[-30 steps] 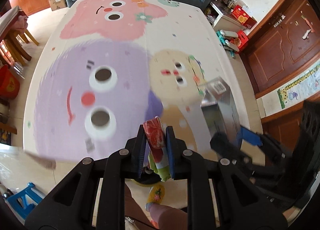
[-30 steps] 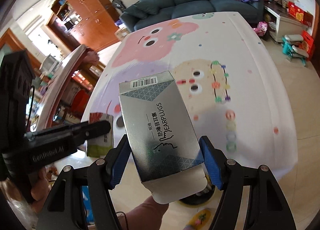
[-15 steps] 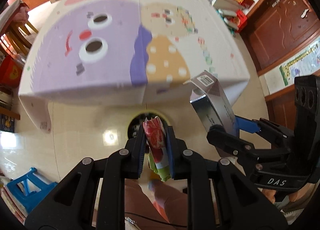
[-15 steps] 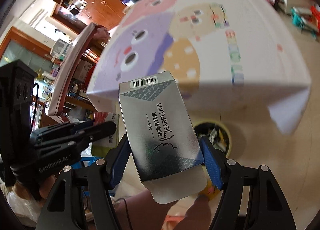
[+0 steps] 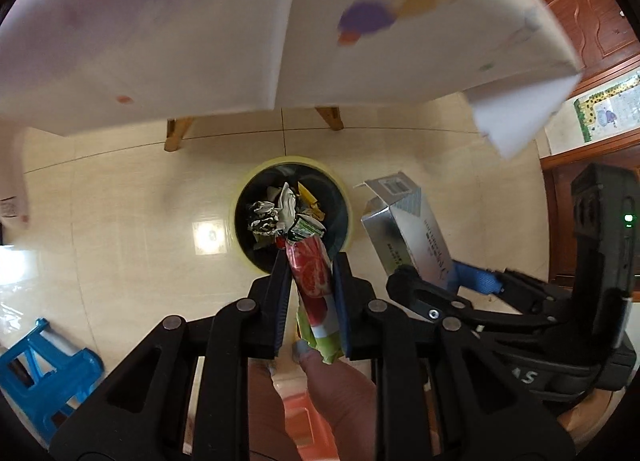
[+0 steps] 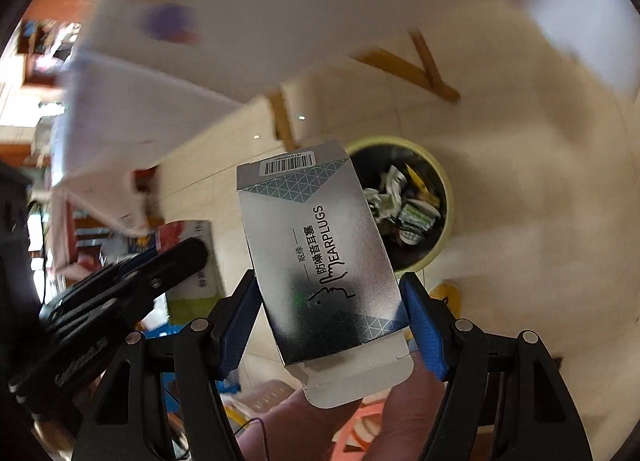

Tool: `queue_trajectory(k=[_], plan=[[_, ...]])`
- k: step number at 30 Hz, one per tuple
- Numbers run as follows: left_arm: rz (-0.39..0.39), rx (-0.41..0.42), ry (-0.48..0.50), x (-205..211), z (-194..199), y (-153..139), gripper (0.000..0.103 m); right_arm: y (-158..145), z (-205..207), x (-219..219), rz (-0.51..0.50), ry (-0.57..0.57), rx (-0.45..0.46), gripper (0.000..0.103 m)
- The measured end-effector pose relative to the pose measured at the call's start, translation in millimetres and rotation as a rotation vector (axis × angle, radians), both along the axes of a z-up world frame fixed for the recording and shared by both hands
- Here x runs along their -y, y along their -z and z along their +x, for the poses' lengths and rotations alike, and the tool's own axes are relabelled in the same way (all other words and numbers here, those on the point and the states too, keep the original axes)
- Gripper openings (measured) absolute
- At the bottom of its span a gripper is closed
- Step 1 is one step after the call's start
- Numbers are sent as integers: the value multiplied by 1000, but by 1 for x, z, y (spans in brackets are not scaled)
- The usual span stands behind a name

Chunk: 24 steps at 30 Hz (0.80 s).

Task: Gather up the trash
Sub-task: 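Carry the snack bag and EARPLUGS box down over the floor bin, then open both tools to drop the snack bag and box into the bin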

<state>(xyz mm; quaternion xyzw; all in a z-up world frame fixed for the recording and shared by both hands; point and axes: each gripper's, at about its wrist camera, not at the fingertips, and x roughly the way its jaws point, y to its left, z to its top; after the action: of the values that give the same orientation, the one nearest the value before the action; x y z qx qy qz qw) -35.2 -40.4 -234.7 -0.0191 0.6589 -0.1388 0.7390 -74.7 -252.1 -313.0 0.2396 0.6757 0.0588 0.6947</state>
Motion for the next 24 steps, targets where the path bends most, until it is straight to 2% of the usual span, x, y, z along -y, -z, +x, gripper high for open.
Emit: queue_trajectory(k=[4, 7, 8, 9, 10, 11, 14, 15, 20, 24], plan=[[7, 6, 13, 1, 10, 52, 21, 58, 3, 6, -7, 79, -20, 72], [22, 21, 30, 4, 16, 87, 29, 99, 7, 11, 15, 142, -21, 74], [34, 24, 34, 4, 19, 100, 37, 113, 19, 9, 21, 161, -26, 74], [43, 20, 35, 3, 22, 112, 45, 123, 21, 11, 24, 174, -34, 79], [49, 17, 30, 4, 25, 122, 48, 133, 23, 11, 22, 186, -41, 85], [54, 14, 25, 3, 27, 130, 59, 144, 25, 12, 18, 199, -41, 89], [66, 13, 12, -2, 34, 151, 81, 156, 29, 13, 15, 213, -18, 92], [72, 23, 9, -5, 35, 156, 83, 157, 29, 13, 10, 214, -9, 93], [87, 50, 6, -12, 31, 158, 83, 158, 27, 14, -22, 198, 21, 93], [81, 86, -4, -17, 27, 138, 83, 144, 24, 17, -53, 187, 61, 93]])
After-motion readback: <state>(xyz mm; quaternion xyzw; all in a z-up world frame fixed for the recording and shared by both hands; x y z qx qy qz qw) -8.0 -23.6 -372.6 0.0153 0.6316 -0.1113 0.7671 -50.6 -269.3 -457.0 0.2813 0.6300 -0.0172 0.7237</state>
